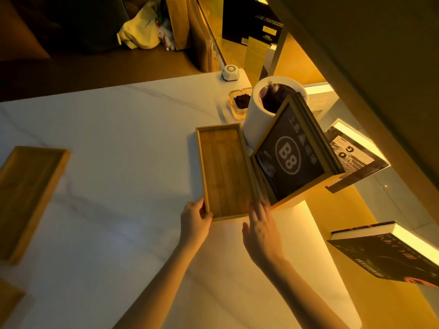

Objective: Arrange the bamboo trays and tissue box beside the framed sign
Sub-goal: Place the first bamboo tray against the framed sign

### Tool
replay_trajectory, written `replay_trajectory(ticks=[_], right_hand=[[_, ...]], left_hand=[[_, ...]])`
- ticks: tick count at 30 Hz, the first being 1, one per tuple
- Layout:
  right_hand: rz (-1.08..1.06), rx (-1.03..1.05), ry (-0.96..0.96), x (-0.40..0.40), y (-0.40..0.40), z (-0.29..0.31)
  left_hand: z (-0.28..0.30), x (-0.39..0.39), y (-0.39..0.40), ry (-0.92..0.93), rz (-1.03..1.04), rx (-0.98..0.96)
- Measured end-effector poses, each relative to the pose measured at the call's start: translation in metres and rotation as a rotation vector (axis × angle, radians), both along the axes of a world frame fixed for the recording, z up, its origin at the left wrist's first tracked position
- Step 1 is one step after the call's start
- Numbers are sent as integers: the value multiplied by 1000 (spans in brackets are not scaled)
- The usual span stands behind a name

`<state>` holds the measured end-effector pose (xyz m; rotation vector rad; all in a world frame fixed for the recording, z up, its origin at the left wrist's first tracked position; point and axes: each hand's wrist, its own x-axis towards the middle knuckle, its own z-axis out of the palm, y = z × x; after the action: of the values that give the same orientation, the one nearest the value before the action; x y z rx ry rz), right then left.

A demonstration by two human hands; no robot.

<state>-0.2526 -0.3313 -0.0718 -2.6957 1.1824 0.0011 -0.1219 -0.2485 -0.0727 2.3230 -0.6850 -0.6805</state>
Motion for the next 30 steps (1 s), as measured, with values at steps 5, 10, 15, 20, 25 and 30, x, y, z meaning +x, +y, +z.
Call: replay_trajectory(ticks=[5, 10, 15, 20, 25, 30], right_hand=[[88, -1, 92, -22, 25, -18], [125, -23, 55, -32, 21, -21], [118, -24, 57, -36, 16, -21], [94, 10, 71, -39, 14, -22], [99, 41, 35, -40, 13, -25], [99, 45, 28, -41, 11, -26]], left_hand=[[2, -7, 2, -11, 33, -19], [4, -10, 2, 18, 42, -23], [4, -14, -1, 31, 23, -8], [2, -15, -2, 16, 0, 11], [3, -16, -3, 12, -6, 17], [4, -17, -3, 16, -20, 13]])
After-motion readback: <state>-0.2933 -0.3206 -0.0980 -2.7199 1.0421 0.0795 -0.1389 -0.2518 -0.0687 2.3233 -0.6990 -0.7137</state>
